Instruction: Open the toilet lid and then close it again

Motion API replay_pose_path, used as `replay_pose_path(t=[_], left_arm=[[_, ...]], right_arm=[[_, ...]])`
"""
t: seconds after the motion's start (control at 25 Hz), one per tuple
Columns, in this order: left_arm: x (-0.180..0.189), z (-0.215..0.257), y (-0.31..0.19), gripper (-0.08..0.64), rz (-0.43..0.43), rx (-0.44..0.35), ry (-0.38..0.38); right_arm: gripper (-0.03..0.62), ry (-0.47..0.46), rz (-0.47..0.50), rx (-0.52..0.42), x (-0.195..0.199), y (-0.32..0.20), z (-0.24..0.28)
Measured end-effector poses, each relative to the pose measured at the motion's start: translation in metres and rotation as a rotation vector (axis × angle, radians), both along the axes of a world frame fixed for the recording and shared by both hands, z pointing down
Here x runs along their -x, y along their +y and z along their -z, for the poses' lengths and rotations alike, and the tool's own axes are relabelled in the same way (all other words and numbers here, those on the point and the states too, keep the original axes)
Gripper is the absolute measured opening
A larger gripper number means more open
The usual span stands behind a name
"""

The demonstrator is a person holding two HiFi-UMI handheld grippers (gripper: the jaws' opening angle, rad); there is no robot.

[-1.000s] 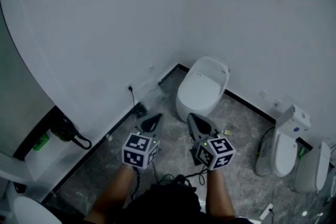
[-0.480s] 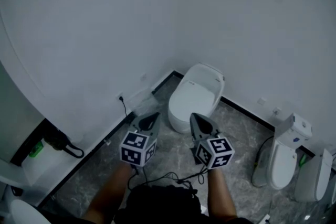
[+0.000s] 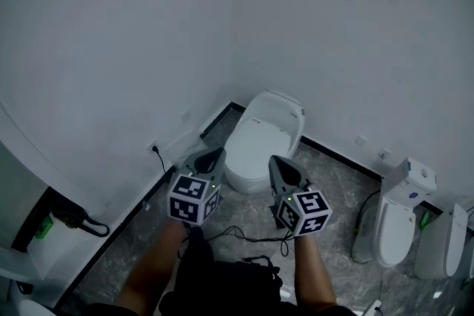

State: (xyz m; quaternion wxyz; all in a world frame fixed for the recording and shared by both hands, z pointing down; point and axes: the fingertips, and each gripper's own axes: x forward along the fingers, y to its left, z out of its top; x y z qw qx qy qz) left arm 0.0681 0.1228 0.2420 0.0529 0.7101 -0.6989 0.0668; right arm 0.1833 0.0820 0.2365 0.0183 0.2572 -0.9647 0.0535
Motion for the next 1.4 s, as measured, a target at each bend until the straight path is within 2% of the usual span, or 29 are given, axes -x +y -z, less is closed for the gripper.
replay_pose_path(t=[0.2, 0.4, 0.68, 1.0, 1.24, 1.4], left_arm=[[0.008, -0.005, -0.041, 0.008, -0.07, 0.002, -0.004], [0.037, -0.015, -0.089, 0.008, -0.14, 0.013, 0.024], [0.078, -0.041, -0.153, 0.008, -0.275, 0.065, 0.042], [0.113, -0.074, -0.209, 0.008, -0.4, 0.141, 0.057], [0.129, -0.122, -0.234, 0.008, -0.423, 0.214, 0.06], [0.14, -0.166, -0.247, 0.008, -0.405, 0.27, 0.047]], right_arm=[[0.011, 0.01, -0.064, -0.002, 0.009, -0.033, -0.004], [0.011, 0.039, -0.121, 0.007, 0.039, -0.069, -0.01], [0.011, 0.07, -0.235, 0.047, 0.082, -0.116, -0.024], [0.011, 0.069, -0.394, 0.138, 0.104, -0.164, -0.051], [0.011, 0.077, -0.491, 0.225, 0.1, -0.181, -0.096], [0.011, 0.098, -0.527, 0.3, 0.096, -0.191, -0.141]])
